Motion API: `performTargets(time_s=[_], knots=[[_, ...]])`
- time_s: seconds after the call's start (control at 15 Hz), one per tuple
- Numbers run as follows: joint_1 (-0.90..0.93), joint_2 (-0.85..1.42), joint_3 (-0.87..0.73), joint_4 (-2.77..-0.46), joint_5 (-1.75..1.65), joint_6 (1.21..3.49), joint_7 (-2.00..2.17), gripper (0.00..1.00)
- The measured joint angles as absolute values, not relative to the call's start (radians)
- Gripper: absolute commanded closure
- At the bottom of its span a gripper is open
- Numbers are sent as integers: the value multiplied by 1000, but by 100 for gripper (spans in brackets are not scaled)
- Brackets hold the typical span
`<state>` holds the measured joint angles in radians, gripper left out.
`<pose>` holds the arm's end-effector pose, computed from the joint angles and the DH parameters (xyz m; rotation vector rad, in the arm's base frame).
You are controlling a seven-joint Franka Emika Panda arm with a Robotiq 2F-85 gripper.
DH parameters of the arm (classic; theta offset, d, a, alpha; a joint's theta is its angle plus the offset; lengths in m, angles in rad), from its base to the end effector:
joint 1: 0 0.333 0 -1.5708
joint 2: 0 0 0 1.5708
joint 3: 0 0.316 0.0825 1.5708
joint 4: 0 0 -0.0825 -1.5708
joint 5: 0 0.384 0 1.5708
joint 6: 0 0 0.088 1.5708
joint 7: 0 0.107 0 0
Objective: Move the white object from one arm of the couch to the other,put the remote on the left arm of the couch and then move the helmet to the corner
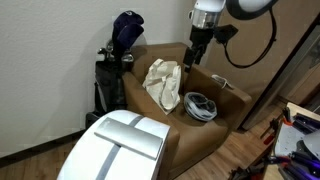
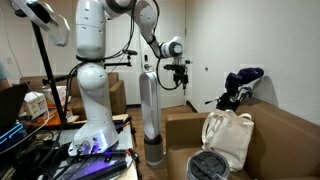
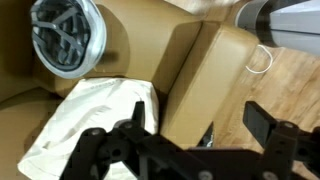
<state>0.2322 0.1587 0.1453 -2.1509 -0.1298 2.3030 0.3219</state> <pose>0.5203 0.2025 0.3278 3.0635 0.2162 0.0328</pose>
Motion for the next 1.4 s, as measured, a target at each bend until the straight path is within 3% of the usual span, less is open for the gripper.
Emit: performTargets(time_s=[0.53,1.0,1.4], knots=[[287,163,256,-1940,-15,2038,166,0],[299,166,259,-1916,-5,2031,146,0],[363,199,277,-1888,-5,1969,379,0]])
